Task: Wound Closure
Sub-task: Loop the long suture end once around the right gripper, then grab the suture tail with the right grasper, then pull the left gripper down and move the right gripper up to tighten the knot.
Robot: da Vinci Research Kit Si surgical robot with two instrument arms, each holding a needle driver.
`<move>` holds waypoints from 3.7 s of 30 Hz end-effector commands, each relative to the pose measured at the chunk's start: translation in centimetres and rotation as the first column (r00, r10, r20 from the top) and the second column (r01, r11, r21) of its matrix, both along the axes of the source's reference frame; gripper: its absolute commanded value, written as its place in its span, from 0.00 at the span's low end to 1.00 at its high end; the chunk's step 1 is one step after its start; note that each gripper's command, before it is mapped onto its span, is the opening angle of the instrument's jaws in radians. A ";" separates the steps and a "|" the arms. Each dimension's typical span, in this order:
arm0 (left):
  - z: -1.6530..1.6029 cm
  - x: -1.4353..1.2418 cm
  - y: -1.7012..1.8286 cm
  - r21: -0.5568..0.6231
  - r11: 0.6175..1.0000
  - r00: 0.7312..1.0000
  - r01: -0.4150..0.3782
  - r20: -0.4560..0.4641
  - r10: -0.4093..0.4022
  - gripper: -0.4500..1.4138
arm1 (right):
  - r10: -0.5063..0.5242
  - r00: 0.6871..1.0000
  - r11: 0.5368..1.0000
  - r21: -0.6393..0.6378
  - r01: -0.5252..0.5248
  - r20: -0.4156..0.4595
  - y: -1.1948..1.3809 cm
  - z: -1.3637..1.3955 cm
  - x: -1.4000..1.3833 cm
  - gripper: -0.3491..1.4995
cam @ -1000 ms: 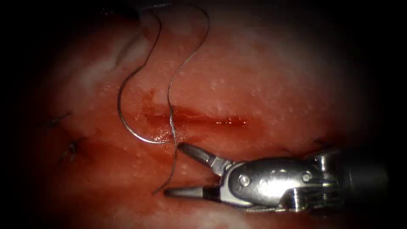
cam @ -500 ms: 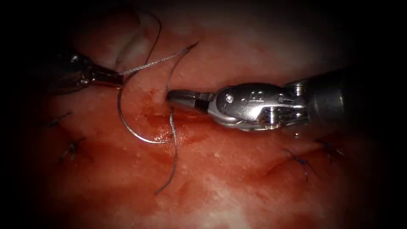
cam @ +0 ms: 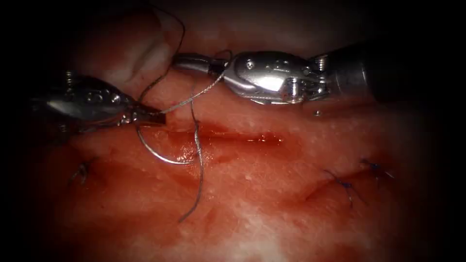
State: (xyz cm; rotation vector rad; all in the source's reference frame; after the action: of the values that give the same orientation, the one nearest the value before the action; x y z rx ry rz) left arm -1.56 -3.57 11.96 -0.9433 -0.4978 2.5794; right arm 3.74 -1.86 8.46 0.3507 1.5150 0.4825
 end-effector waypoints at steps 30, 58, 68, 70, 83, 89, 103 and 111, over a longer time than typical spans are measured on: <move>0.59 -0.09 -0.02 -0.002 0.999 0.999 -0.037 0.023 0.037 0.00 | -0.708 0.650 0.690 -0.075 0.720 -0.275 -0.61 0.09 0.19 0.13; 0.60 0.09 -0.25 0.024 0.994 0.993 -0.110 -0.032 0.111 0.00 | -0.897 0.419 0.436 -0.133 0.890 -0.138 -1.24 0.13 0.10 0.46; 0.62 0.18 -0.35 0.032 0.990 0.988 -0.139 -0.055 0.141 0.00 | -0.916 0.393 0.401 -0.157 0.903 -0.079 -1.44 0.21 0.13 0.13; 0.62 0.20 -0.35 0.032 0.989 0.988 -0.142 -0.054 0.143 0.00 | -0.923 0.381 0.384 -0.169 0.907 -0.052 -1.45 0.23 0.16 0.00; 0.47 0.35 -0.57 0.034 0.986 0.984 -0.161 -0.073 0.163 0.00 | -0.847 0.530 0.529 -0.170 0.831 -0.043 -0.69 0.06 0.02 0.00; 0.17 0.32 -0.86 0.035 0.985 0.983 -0.166 -0.077 0.168 0.01 | -0.786 0.618 0.614 -0.153 0.774 -0.022 -0.20 0.17 -0.07 0.00; -0.77 0.16 -1.76 0.037 0.981 0.979 -0.191 -0.066 0.194 0.05 | -0.725 0.689 0.682 -0.121 0.721 0.021 0.07 0.53 0.00 0.00; -0.87 0.48 -1.93 0.024 0.976 0.974 -0.218 -0.061 0.220 0.05 | -0.676 0.733 0.724 -0.124 0.679 0.072 0.32 0.68 0.01 0.00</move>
State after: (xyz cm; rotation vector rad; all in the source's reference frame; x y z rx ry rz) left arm -1.02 -5.46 11.03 -0.8353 -0.6307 2.7849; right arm 3.68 -1.55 9.10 0.7480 1.2709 -0.2112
